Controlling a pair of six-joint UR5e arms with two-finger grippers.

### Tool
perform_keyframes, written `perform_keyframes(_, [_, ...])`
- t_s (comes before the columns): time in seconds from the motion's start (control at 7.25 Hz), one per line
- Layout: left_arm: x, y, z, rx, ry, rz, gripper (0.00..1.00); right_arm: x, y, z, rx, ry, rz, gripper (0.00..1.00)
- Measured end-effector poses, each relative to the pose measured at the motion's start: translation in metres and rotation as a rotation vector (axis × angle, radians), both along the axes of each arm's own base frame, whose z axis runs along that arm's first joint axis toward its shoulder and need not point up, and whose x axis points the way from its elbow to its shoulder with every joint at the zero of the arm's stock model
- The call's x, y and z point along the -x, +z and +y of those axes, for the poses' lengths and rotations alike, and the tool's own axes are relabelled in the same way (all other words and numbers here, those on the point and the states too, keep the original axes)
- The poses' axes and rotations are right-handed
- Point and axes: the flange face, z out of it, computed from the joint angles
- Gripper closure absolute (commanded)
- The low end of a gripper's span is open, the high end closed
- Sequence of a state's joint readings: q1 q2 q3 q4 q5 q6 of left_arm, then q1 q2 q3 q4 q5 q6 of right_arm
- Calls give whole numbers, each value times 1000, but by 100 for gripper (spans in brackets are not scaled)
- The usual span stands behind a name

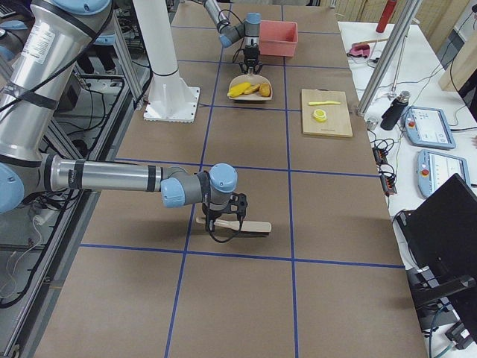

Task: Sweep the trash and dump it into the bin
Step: 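Lift the loaded dustpan with the left gripper over the pink bin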

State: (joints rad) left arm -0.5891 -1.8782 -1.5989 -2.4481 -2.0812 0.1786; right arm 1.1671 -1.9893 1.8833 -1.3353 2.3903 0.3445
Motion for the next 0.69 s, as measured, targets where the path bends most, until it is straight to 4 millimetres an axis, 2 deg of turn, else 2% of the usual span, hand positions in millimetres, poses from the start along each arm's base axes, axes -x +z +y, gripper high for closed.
perform_keyframes(0.28, [12, -19, 1, -26, -22, 33, 100, 0, 2, 0, 2, 0, 2, 53])
perform_keyframes(0.41, [28, -29, 1, -38, -38, 53, 100, 1, 2, -1, 3, 0, 3, 35])
perform_keyframes(0.55, [52, -35, -4, -47, -67, 68, 100, 1, 3, -1, 4, 0, 4, 31])
perform_keyframes(0.69, [81, -33, -11, -45, -104, 70, 100, 1, 3, -1, 5, 0, 4, 30])
